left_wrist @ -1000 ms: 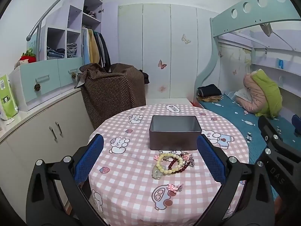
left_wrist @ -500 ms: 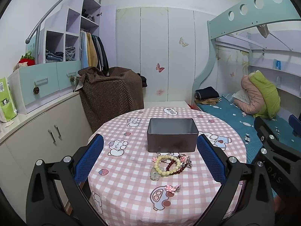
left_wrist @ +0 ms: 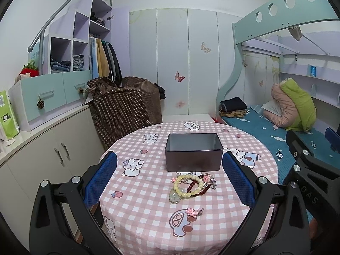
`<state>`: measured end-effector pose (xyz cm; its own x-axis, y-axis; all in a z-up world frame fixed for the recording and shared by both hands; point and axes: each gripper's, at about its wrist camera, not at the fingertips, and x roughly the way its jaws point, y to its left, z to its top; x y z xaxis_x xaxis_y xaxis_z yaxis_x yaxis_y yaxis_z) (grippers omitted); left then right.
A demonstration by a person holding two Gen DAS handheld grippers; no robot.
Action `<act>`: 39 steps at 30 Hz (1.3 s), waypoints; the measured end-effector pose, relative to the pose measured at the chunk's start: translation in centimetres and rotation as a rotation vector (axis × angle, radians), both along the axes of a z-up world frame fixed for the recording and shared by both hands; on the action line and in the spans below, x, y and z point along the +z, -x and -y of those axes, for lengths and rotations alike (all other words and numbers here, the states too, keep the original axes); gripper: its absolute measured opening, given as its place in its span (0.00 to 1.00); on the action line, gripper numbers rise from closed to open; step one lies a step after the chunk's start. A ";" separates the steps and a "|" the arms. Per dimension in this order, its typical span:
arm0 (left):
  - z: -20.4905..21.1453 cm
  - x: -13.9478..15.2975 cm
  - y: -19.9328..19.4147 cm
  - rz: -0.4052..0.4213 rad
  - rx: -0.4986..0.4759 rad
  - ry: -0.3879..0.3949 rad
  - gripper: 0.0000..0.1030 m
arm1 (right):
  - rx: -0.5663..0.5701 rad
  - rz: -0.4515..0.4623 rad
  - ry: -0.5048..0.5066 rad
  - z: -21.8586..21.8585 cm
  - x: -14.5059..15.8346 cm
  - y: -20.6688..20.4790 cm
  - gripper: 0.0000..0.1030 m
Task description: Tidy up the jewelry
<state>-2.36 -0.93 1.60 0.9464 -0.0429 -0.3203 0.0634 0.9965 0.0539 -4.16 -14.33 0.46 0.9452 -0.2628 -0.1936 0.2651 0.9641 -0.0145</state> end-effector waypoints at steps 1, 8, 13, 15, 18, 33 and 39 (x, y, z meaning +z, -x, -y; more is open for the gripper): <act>0.0 0.1 0.0 0.001 0.000 0.000 0.96 | 0.000 0.001 -0.002 0.2 0.0 0.2 0.93; 0.0 0.0 0.0 0.000 0.000 0.000 0.96 | -0.001 0.001 -0.001 0.2 -0.1 0.2 0.93; -0.1 0.0 0.0 -0.001 0.000 -0.001 0.96 | 0.001 0.001 -0.004 0.3 0.0 0.2 0.93; -0.2 0.1 0.0 0.000 0.001 -0.002 0.96 | 0.001 0.001 -0.003 0.3 0.0 0.2 0.93; -0.2 0.0 0.0 0.000 -0.001 -0.001 0.96 | 0.000 0.001 -0.002 0.2 0.0 0.2 0.93; -0.2 -0.1 0.0 0.001 0.001 -0.002 0.96 | 0.001 0.000 -0.002 0.2 0.0 0.2 0.93; -0.2 -0.2 0.0 0.002 -0.001 -0.002 0.96 | 0.001 0.001 -0.002 0.2 0.1 0.3 0.93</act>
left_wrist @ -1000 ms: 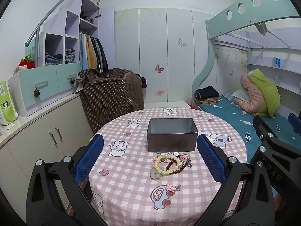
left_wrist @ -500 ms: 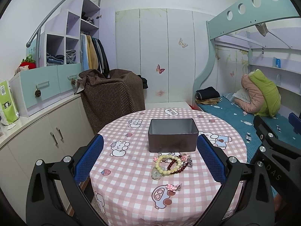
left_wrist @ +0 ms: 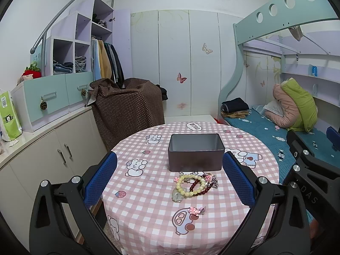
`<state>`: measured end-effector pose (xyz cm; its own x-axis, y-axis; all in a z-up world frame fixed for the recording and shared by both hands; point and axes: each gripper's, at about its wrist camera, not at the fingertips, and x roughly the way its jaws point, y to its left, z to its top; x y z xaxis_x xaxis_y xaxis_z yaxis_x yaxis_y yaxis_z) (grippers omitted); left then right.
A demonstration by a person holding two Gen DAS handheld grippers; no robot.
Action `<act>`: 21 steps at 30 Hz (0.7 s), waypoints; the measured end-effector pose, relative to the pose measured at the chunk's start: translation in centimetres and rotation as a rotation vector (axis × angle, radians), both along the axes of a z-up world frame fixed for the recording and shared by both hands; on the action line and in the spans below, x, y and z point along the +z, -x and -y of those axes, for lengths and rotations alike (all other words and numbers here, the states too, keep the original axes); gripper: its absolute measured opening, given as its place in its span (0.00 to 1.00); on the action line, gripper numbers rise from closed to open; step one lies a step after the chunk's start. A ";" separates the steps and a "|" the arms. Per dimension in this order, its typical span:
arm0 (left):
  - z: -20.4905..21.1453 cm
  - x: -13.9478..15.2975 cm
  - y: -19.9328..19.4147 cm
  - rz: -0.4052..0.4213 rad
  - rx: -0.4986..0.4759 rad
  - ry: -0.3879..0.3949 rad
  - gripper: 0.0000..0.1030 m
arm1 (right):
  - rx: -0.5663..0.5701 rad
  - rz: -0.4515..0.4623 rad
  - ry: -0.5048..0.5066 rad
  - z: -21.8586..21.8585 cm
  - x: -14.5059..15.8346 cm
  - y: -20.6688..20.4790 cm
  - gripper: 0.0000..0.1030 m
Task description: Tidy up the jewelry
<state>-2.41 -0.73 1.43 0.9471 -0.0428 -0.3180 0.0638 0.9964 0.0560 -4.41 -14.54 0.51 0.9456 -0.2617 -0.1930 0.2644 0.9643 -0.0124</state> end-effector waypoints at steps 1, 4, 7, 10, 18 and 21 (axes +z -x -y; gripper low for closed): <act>0.0 0.0 0.0 0.000 0.000 0.000 0.96 | 0.001 0.000 0.000 0.0 0.0 0.0 0.93; 0.1 0.0 0.0 -0.001 0.004 -0.003 0.96 | -0.001 -0.004 0.001 0.0 0.0 0.0 0.93; 0.0 0.0 -0.1 -0.002 0.004 -0.003 0.96 | -0.004 -0.007 0.003 0.0 -0.1 0.2 0.93; -0.2 0.1 -0.3 -0.004 0.002 -0.003 0.96 | -0.005 -0.008 -0.001 0.1 -0.1 0.3 0.93; -0.6 -0.8 -1.3 -0.032 -0.004 -0.010 0.96 | 0.000 -0.036 -0.015 0.2 -0.4 -0.9 0.93; -0.4 -1.7 -2.3 -0.059 -0.019 -0.013 0.96 | 0.007 -0.053 -0.026 0.3 -0.9 -1.6 0.93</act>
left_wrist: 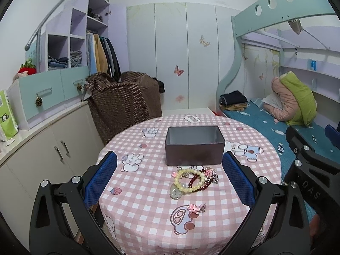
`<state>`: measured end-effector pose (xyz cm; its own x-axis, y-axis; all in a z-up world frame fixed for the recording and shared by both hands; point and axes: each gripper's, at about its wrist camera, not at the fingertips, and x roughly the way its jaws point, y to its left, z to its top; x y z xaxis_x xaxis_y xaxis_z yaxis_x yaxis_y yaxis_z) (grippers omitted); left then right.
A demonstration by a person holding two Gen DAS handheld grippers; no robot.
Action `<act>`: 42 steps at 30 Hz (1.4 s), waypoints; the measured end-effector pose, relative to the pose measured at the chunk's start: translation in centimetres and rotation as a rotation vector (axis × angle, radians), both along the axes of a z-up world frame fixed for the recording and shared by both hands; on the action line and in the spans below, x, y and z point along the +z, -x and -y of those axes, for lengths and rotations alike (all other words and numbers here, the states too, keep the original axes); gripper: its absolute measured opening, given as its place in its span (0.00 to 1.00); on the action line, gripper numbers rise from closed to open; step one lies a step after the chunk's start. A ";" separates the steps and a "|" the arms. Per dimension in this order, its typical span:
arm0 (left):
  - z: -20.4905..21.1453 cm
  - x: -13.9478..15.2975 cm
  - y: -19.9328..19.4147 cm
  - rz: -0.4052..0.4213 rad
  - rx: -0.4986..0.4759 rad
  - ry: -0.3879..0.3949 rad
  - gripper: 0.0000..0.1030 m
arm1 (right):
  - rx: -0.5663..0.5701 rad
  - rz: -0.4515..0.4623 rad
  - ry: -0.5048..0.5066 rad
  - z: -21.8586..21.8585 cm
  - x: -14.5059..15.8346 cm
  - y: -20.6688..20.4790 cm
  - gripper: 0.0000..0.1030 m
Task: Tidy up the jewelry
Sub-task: 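Lower the left gripper onto the pale yellow bead bracelet and close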
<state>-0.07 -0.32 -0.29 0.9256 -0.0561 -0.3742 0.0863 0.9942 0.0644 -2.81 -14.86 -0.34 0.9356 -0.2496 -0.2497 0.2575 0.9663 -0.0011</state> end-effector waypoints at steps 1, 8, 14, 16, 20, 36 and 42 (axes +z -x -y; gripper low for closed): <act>0.1 -0.3 -0.4 -0.012 -0.004 -0.001 0.96 | 0.002 -0.007 -0.003 0.0 -0.2 -0.3 0.93; 0.1 -3.2 -4.0 -0.102 -0.042 -0.020 0.96 | 0.001 -0.083 -0.012 0.3 -2.1 -2.9 0.93; 0.0 -6.4 -7.8 -0.199 -0.050 -0.008 0.96 | -0.001 -0.174 -0.028 0.8 -4.6 -6.3 0.93; -0.3 -7.7 -9.3 -0.245 -0.050 -0.007 0.96 | -0.004 -0.206 -0.037 1.1 -5.6 -7.8 0.93; -1.2 -9.4 -12.1 -0.326 -0.075 0.028 0.95 | 0.017 -0.260 -0.062 1.2 -7.1 -10.7 0.93; -2.2 -12.4 -18.3 -0.523 -0.204 0.051 0.70 | 0.039 -0.358 -0.208 3.5 -7.6 -15.2 0.93; -3.0 -12.4 -15.9 -0.513 -0.184 0.071 0.47 | 0.038 -0.365 -0.231 3.6 -7.3 -12.2 0.93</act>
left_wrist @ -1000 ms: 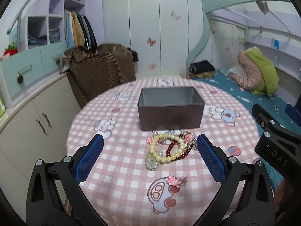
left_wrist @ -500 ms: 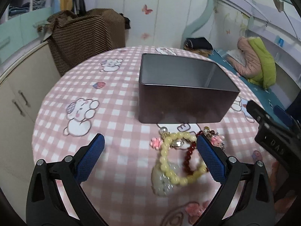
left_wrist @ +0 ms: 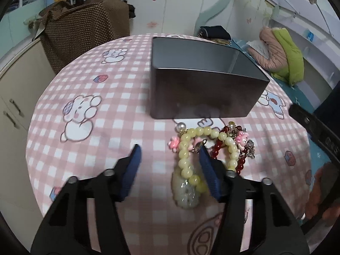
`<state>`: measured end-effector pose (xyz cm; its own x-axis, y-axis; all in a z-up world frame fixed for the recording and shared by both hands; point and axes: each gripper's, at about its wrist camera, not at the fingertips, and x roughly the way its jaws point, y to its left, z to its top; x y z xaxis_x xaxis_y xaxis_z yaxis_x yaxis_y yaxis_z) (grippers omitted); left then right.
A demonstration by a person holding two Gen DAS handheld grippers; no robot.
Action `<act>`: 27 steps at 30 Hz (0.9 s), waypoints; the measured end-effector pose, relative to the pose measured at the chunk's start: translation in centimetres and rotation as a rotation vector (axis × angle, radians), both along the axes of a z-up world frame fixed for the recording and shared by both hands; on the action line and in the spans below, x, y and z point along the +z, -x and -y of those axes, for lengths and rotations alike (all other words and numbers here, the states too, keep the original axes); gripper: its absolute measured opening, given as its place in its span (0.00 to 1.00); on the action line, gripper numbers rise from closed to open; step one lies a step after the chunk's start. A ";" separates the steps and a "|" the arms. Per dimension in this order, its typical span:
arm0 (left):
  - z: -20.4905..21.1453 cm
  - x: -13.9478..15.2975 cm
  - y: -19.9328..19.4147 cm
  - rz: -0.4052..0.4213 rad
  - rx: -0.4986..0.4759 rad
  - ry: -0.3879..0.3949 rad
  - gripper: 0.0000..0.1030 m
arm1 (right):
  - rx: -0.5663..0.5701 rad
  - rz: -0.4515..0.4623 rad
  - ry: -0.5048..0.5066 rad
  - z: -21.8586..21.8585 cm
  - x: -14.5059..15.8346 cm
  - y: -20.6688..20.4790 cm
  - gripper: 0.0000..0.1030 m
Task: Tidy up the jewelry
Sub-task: 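Lower the left gripper onto the pale yellow bead bracelet and close, then carry the yellow bracelet toward the metal box with the left gripper while the right gripper grasps a pink charm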
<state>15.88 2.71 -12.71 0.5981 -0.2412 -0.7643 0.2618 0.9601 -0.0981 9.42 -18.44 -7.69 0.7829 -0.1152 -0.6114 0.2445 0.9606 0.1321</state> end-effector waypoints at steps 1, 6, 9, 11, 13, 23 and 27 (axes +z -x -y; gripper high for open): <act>-0.2 0.0 0.3 0.002 0.007 0.011 0.41 | 0.005 0.004 0.009 -0.2 0.2 0.5 0.93; -0.9 0.0 0.7 0.000 0.004 0.071 0.32 | 0.029 0.019 0.033 -1.2 0.7 2.2 0.93; -1.4 -0.1 0.4 -0.021 -0.013 0.135 0.23 | 0.047 0.019 0.028 -1.7 0.7 2.6 0.93; -1.7 -0.2 0.4 -0.016 -0.030 0.167 0.23 | 0.048 0.017 0.028 -1.8 0.7 2.7 0.93; -1.9 -0.3 0.5 -0.017 -0.043 0.182 0.10 | 0.049 0.015 0.021 -2.0 0.7 2.8 0.93; -3.3 1.6 1.6 0.080 -0.048 0.353 0.09 | 0.079 -0.001 0.067 -3.6 0.1 2.0 0.93; -4.1 3.5 2.9 0.142 -0.043 0.437 0.09 | 0.173 0.002 0.029 -4.1 -0.2 1.7 0.93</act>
